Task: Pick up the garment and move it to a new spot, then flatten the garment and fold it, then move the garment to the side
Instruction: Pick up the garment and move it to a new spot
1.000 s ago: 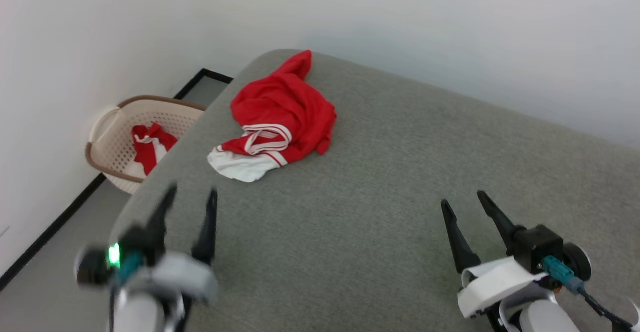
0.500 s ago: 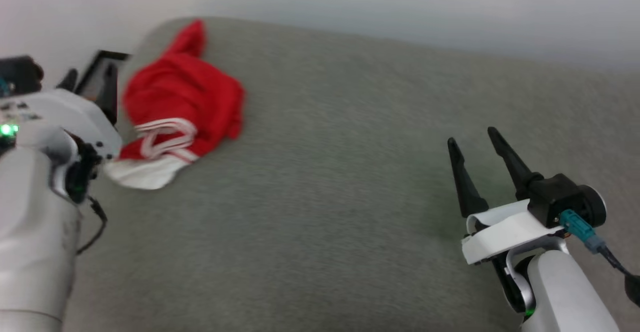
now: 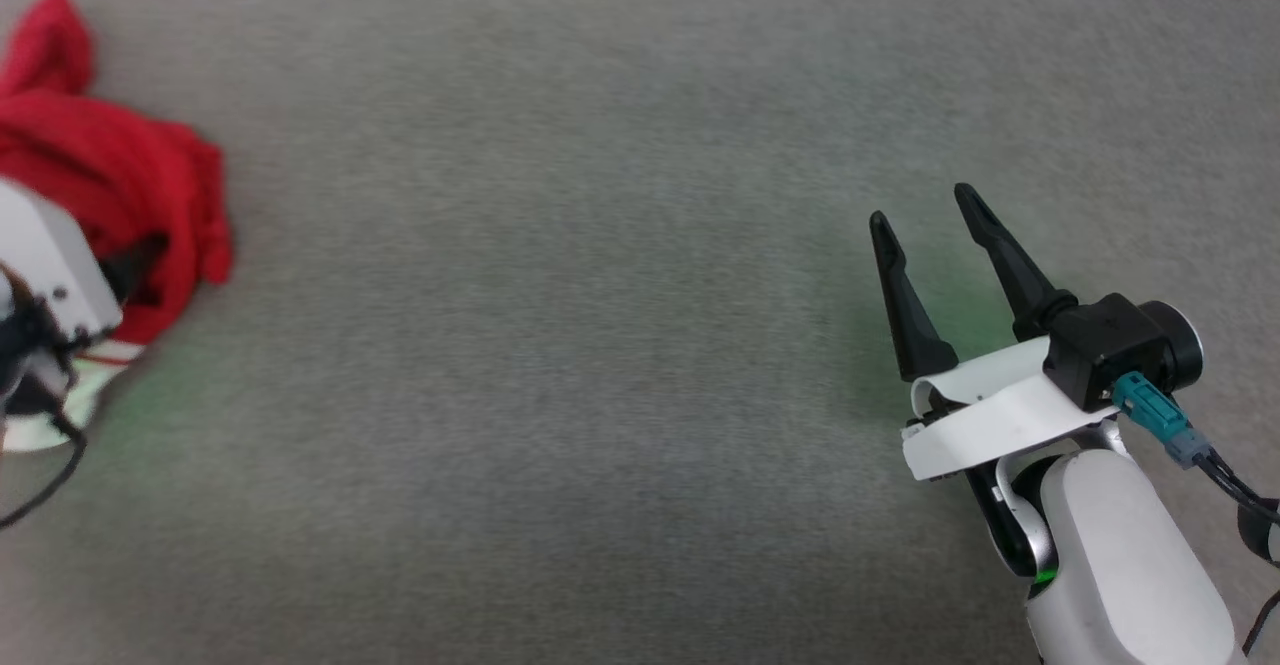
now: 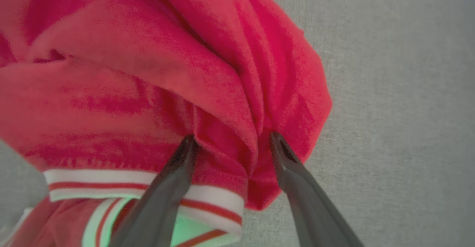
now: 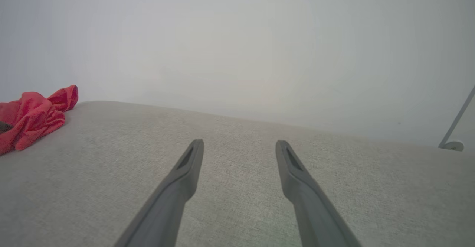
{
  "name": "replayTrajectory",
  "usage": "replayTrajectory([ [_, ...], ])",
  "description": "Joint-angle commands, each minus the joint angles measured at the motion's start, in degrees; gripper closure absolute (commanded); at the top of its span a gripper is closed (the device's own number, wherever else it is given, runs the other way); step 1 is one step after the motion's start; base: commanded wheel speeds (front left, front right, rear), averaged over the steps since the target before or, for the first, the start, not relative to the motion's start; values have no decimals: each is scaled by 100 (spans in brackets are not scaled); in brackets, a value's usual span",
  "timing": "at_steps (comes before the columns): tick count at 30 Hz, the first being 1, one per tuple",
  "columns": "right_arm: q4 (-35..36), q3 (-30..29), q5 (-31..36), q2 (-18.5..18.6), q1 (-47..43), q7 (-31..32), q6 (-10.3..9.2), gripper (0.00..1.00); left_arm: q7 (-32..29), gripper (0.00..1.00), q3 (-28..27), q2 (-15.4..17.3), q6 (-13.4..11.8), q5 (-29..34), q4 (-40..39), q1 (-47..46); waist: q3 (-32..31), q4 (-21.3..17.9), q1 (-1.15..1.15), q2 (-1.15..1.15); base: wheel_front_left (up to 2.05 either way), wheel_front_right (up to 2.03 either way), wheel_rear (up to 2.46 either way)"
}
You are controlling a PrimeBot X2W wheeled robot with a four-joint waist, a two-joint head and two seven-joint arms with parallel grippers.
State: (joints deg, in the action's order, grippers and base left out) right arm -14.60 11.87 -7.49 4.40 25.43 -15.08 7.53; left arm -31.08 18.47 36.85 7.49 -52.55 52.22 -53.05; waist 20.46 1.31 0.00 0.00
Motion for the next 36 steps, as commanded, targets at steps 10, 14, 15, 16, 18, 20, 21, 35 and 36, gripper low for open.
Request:
replayTrajectory([
  [10, 106, 192, 55, 28, 93, -12, -8, 0, 197, 0, 435, 141, -11, -233, 494, 362, 516, -637, 0, 0, 0, 0, 0],
  [14, 89, 206, 97, 43, 31, -13, -8, 0, 227, 57, 665, 28, -10, -297, 558, 390, 462, -605, 0, 0, 0, 0, 0],
  [15, 89, 205, 104, 46, 16, -13, -8, 0, 258, 100, 707, 1, -9, -316, 517, 391, 435, -585, 0, 0, 0, 0, 0],
  [16, 85, 218, 104, 46, -5, -12, -8, 0, 323, 100, 745, 5, -9, -349, 485, 403, 399, -566, 0, 0, 0, 0, 0],
  [18, 67, 230, 105, 50, -30, -12, -8, 0, 669, 100, 794, 116, -9, -303, 438, 378, 313, -521, 0, 0, 0, 0, 0],
  [20, 45, 257, 88, 38, -43, -13, -8, 0, 1066, 100, 865, 242, -9, -195, 450, 319, 177, -482, 0, 0, 0, 0, 0],
  [21, 27, 258, 77, 34, -62, -13, -8, 0, 1311, 100, 889, 292, -9, -157, 435, 275, 91, -457, 0, 0, 0, 0, 0],
  [35, -128, 184, -74, -70, -563, -12, -8, 0, 3274, 100, 1209, 60, -7, -699, -1110, -504, -857, -255, 0, 0, 0, 0, 0],
  [36, -128, 184, -74, -70, -563, -12, -8, 0, 3274, 100, 1209, 60, -7, -699, -1110, -504, -857, -255, 0, 0, 0, 0, 0],
])
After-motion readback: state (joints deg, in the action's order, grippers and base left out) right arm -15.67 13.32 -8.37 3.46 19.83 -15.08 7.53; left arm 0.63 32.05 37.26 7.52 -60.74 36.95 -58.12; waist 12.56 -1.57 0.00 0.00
